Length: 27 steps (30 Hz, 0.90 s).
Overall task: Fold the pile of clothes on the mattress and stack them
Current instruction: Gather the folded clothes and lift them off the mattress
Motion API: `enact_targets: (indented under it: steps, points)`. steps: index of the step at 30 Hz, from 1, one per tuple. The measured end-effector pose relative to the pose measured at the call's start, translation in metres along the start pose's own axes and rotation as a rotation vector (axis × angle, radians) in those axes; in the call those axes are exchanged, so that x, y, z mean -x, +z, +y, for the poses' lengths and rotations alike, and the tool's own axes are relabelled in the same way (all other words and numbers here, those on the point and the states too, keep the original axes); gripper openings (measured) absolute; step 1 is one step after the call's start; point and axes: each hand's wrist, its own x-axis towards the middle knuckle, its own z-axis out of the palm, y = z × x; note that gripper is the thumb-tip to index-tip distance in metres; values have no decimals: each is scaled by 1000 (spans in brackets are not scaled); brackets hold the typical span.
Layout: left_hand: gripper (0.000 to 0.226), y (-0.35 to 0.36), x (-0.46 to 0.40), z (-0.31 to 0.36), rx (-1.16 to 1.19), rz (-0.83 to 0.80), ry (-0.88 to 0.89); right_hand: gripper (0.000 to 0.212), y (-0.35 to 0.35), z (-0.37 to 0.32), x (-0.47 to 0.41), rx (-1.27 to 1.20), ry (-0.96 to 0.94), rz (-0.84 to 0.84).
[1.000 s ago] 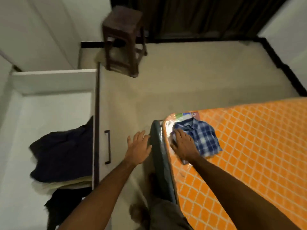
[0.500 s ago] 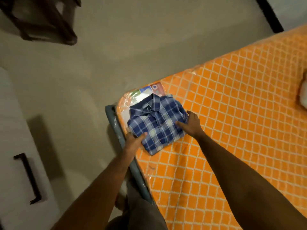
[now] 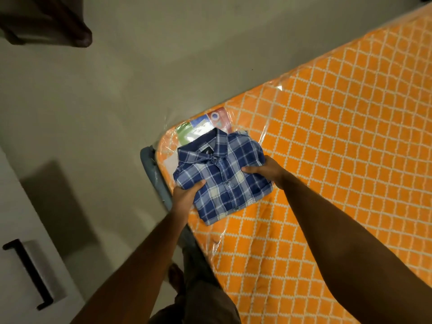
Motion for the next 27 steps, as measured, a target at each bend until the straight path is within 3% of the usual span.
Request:
enact_targets:
  steps: [4,6,10,15,19,24,27]
  points:
    - [38,10,15,10,79,-76,5,65,7,2,14,-69,-15,-19]
    - [47,8,27,19,111,-114,-8,63,12,2,28,-125,-22,8]
    - [89,-5,55,44,123,-212,-38,63,19,2,55,-322,31,-26]
    - [87,-39,103,97,110,-365,-78,44,39,-29,103,-626,32,-216]
    - [77,-79,147,137,83,-393,-67,50,64,-49,129,-846,108,-365]
    - [103,-162,192,177,44,-275,-1,84,119,-105,156,-703,96,-521]
    - [71,-209,223,186,110,-206,67,82,150,-152,171,-615,41,-560]
